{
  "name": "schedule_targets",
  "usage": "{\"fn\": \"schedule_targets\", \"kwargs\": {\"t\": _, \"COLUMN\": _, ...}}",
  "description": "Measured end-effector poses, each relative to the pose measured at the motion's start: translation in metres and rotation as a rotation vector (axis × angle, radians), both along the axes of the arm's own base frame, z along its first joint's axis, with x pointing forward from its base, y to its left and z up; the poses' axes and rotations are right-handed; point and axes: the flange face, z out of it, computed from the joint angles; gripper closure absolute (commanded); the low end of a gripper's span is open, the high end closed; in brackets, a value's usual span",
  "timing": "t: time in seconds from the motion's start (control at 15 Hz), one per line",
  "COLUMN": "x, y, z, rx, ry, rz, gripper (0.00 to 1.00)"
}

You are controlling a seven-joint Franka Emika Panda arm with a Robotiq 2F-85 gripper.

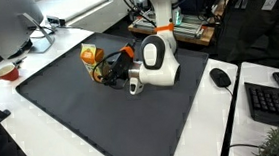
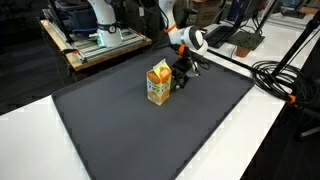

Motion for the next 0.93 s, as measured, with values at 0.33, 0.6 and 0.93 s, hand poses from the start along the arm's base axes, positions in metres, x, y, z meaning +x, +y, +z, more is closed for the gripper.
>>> {"fn": "schedule_targets", "kwargs": {"t": 0.33, "x": -0.016, "y": 0.018, "z": 0.039, "rx": 0.048, "ry": -0.006, "rz": -0.011, "gripper": 0.0}}
{"fn": "schedule_targets", "kwargs": {"t": 0.6, "x": -0.046, "y": 0.039, "z": 0.081, "rx": 0.174, "ry": -0.001, "rz": 0.009, "gripper": 0.0}}
{"fn": "schedule_targets", "kwargs": {"t": 0.93, "x": -0.083, "y": 0.036, "z": 0.156, "rx": 0.418, "ry": -0.065, "rz": -0.056, "gripper": 0.0}}
